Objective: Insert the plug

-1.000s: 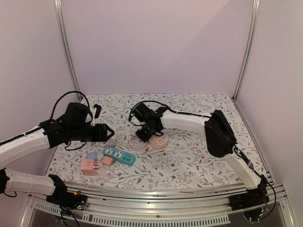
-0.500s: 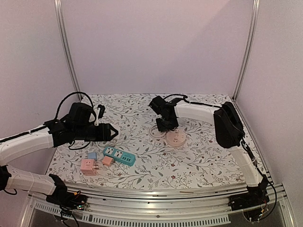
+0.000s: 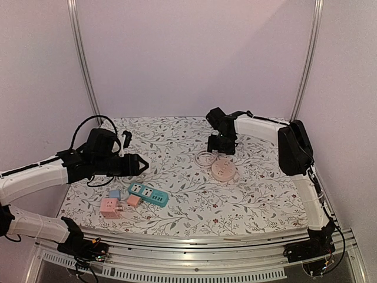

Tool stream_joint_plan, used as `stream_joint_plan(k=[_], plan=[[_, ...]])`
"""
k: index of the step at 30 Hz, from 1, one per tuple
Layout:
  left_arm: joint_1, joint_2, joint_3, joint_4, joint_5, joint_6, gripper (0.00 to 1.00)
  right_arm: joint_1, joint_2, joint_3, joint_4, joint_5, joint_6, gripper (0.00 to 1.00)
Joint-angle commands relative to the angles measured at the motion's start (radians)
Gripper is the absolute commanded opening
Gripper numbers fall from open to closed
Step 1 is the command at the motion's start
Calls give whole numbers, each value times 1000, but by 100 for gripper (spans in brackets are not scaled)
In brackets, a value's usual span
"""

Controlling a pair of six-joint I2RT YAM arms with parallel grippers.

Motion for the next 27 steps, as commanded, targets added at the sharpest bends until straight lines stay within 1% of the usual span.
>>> stream_joint_plan(k=[1, 4, 7, 8, 9, 12, 16, 18, 23, 25, 27], plan=[[11, 24, 3, 37, 0, 0, 0, -39, -64, -33, 22, -88, -76, 78], [11, 52, 17, 47, 16, 18, 0, -72, -104, -107, 40, -102, -108, 80], [9, 90, 45, 47, 29, 37, 0, -95, -155, -216, 92, -168, -146, 79], [9, 103, 55, 49, 37, 40, 0, -96, -170, -247, 113, -196, -166, 79], [8, 115, 65, 52, 48, 48, 0, -96, -179, -275, 130, -259, -183, 78], [3, 145, 101, 66, 95, 72, 0, -97, -210, -368, 192, -350, -228, 75], [5, 199, 179, 51, 182, 132, 0, -96, -247, -454, 287, -462, -231, 68], [5, 227, 230, 16, 226, 143, 0, -95, -251, -471, 292, -483, -220, 64], [-2, 266, 309, -33, 303, 166, 0, -92, -281, -570, 346, -507, -130, 61], [-9, 283, 337, -60, 312, 184, 0, -82, -311, -626, 388, -508, -70, 58], [-19, 301, 357, -79, 312, 198, 0, -66, -344, -681, 427, -501, -14, 58]])
